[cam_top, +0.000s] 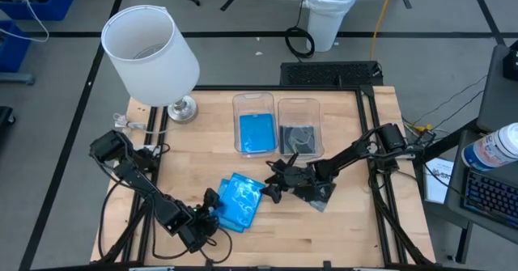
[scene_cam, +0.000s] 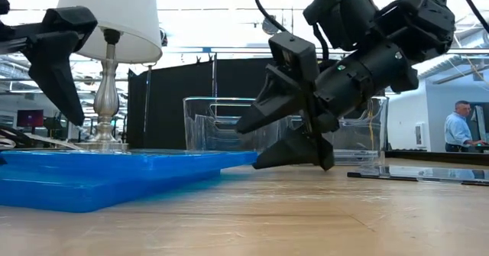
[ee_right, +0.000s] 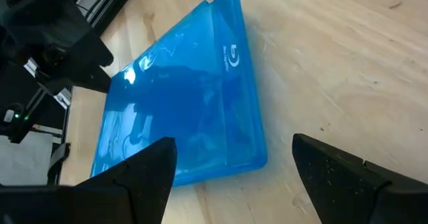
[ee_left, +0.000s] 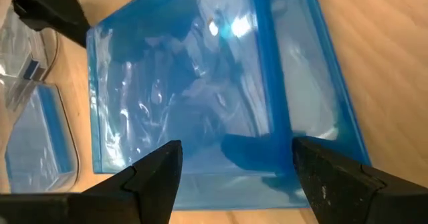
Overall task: Pick & place jewel cases by type
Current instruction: Stack the top blue CD case on top of the blue CD case in the left transparent bin
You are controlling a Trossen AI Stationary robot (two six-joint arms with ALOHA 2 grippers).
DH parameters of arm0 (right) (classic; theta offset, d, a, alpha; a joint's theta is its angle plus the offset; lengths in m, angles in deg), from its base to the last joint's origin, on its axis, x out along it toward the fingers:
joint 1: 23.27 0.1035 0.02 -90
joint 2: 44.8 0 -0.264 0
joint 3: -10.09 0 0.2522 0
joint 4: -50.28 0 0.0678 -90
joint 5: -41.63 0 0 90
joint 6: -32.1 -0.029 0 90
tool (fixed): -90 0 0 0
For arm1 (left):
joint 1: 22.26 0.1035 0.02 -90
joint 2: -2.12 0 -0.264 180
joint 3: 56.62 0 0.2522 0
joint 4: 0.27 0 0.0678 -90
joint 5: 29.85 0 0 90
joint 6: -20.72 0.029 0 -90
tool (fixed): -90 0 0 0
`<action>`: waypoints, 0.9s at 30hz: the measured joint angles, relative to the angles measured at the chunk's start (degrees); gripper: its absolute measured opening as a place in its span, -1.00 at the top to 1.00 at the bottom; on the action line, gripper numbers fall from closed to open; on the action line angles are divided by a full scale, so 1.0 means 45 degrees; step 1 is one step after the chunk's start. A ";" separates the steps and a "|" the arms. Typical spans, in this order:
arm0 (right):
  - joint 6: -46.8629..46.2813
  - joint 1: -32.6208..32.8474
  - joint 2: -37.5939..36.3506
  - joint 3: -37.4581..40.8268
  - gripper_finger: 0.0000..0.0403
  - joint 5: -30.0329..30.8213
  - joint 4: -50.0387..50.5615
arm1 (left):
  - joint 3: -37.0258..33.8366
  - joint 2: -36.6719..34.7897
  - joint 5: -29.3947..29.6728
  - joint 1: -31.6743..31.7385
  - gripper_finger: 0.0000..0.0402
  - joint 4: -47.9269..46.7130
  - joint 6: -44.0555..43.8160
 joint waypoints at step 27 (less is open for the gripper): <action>0.1662 0.0490 0.0032 -0.0370 0.17 -0.0608 -0.1524 | -0.0010 0.1025 0.0091 0.0761 -0.42 0.0727 -0.0051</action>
